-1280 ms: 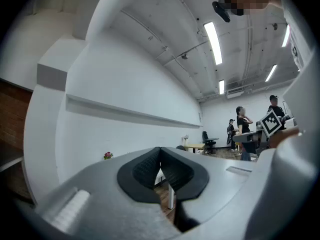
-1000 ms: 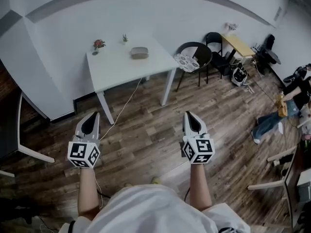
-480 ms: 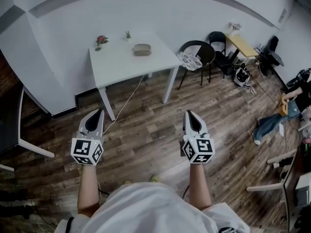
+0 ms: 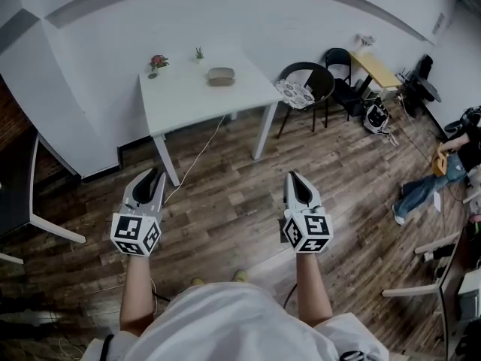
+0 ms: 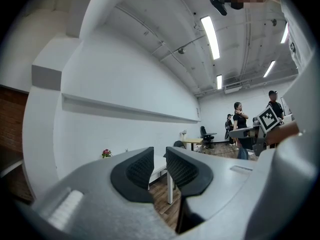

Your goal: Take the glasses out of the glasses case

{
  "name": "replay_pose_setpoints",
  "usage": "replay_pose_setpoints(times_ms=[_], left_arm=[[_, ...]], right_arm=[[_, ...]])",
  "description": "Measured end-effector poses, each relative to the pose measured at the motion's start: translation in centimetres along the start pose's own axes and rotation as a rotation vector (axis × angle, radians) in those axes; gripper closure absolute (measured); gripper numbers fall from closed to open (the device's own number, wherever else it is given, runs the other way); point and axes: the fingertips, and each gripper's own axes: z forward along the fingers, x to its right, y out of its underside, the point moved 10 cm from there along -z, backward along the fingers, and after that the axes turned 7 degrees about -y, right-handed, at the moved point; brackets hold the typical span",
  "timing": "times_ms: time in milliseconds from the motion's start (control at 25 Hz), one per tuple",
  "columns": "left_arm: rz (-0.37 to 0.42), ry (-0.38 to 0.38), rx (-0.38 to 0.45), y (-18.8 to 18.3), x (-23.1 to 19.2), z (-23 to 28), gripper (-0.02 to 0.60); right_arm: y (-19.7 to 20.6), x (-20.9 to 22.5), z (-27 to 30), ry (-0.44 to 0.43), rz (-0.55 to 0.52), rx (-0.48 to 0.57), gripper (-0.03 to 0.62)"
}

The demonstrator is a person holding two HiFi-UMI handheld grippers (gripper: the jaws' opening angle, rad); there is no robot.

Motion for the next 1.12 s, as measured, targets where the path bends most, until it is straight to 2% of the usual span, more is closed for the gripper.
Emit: replay_pose_setpoints(times_ms=[400,600,1120], left_arm=[[-0.002,-0.019,-0.005,-0.2,1.5,0.8,0.497],[0.034,-0.022,-0.006,-0.6,2.3,2.0,0.497],[0.084,-0.07,0.013,-1.7,6.4,6.4,0.497]], right_arm=[[-0.4,1.8,0.4,-0.037,0.002,-0.005,0.591],[-0.3,3.3,0.7,-0.06,-0.002,-0.01,0.591],[0.1,10.1,1.9,-0.097,0.016,0.002,0.591]])
